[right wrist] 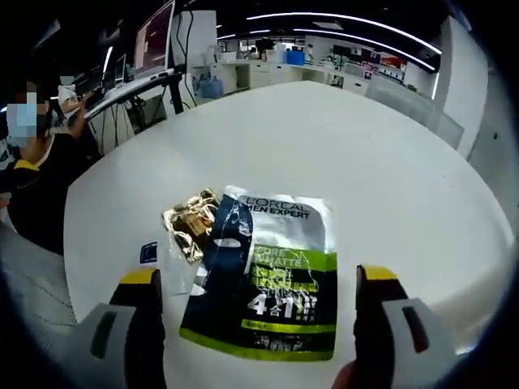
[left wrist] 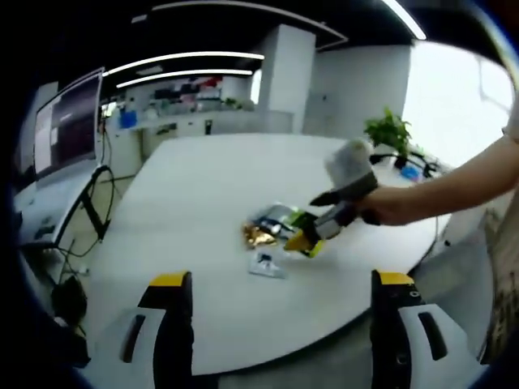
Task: Arrange the skincare products in the storage area until every visible bottle or jar stands upright without overlapping.
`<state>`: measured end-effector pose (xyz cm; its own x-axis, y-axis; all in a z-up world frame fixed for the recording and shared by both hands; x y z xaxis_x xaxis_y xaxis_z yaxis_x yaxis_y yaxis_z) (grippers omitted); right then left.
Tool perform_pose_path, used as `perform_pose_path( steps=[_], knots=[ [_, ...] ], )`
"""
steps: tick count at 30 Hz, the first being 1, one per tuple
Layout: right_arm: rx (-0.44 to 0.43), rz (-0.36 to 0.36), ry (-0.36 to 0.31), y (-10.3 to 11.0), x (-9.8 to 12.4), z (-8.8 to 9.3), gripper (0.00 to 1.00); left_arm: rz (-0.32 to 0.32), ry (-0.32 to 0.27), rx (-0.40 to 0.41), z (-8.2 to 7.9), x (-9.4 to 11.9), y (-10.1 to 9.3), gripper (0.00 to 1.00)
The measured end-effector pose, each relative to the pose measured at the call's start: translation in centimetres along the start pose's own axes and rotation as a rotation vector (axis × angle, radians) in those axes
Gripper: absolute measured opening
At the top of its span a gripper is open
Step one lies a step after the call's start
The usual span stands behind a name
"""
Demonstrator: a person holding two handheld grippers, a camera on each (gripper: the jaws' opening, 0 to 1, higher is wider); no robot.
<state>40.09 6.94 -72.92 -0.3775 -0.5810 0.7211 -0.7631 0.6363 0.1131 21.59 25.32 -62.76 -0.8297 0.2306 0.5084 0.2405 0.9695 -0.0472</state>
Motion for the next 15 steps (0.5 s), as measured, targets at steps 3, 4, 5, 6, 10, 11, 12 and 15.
perform_pose_path(
  steps=[3,4,5,6,10,11,12,15],
  knots=[
    [-0.011,-0.011,0.009,0.09,-0.33,0.16,0.99,-0.002,0.001,0.000,0.01,-0.01,0.03,0.87],
    [-0.013,-0.012,0.011,0.15,-0.43,0.19,0.99,-0.003,0.001,0.002,0.00,-0.02,0.05,0.87],
    [-0.012,-0.014,0.016,0.21,-0.58,0.26,0.99,-0.005,0.002,0.004,0.00,-0.03,0.08,0.87],
    [-0.011,-0.012,0.020,0.19,-0.67,0.32,0.99,-0.006,0.002,0.006,0.01,-0.03,0.10,0.87],
    [-0.009,-0.004,0.025,-0.06,-0.74,0.41,0.97,-0.005,0.005,0.010,0.05,-0.02,0.09,0.87],
    [-0.014,-0.004,0.022,-0.16,-0.74,0.33,0.97,-0.004,0.007,0.010,0.07,-0.02,0.07,0.87],
    [-0.015,-0.001,0.022,-0.23,-0.73,0.30,0.95,-0.004,0.008,0.009,0.08,-0.03,0.06,0.87],
    [-0.027,0.024,0.022,-0.65,-0.55,0.22,0.88,-0.003,0.010,0.008,0.09,-0.02,0.03,0.86]
  ],
)
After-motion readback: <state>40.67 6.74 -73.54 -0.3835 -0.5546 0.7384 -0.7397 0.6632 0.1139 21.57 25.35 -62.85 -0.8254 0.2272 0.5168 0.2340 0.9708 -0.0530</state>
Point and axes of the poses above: the point that each gripper's makers call its tool centre point, and the gripper's own axes: x roughly backward along the fingers, y roughly to its left, z roughly out of its underside, the point moved 7 cm from there along x, roughly backward along the fingers, and after that the axes turned 11 degrees about -z, right-handed, at the moved point
